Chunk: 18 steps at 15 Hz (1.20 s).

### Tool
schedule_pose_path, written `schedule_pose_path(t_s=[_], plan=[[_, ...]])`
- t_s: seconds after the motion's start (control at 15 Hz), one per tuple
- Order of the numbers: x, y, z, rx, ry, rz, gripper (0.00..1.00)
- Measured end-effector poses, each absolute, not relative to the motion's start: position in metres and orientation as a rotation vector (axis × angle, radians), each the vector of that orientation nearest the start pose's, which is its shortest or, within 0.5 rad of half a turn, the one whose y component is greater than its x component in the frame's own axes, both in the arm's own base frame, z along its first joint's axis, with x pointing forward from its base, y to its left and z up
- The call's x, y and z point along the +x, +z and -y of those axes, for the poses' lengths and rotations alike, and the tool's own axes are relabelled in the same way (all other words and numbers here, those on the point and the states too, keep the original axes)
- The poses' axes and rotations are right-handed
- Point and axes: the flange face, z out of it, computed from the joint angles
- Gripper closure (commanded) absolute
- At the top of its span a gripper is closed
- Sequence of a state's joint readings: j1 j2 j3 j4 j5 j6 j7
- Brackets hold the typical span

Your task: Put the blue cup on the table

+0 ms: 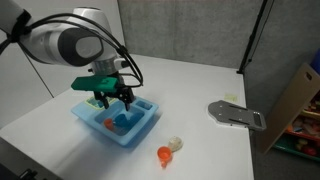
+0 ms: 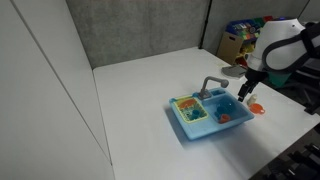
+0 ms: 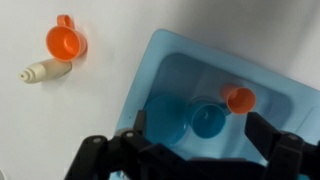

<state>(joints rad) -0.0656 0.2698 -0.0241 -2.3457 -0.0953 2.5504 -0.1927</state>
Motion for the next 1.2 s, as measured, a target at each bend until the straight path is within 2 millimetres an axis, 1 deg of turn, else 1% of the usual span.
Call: schedule_pose_path(t_s=[0.27,0.53,0.93,1.2], plan=[[0.515,0.204,0.038,-3.148,-0.006,0.347,0.00],[0.521,0.195,0.032,-3.146,-0.066,0.363,0.00],[0.541,0.173,0.021,-3.120,-0.082,0.370,0.00],[0.557,0.159,0.023,-3.114,-0.086,0.361,0.00]])
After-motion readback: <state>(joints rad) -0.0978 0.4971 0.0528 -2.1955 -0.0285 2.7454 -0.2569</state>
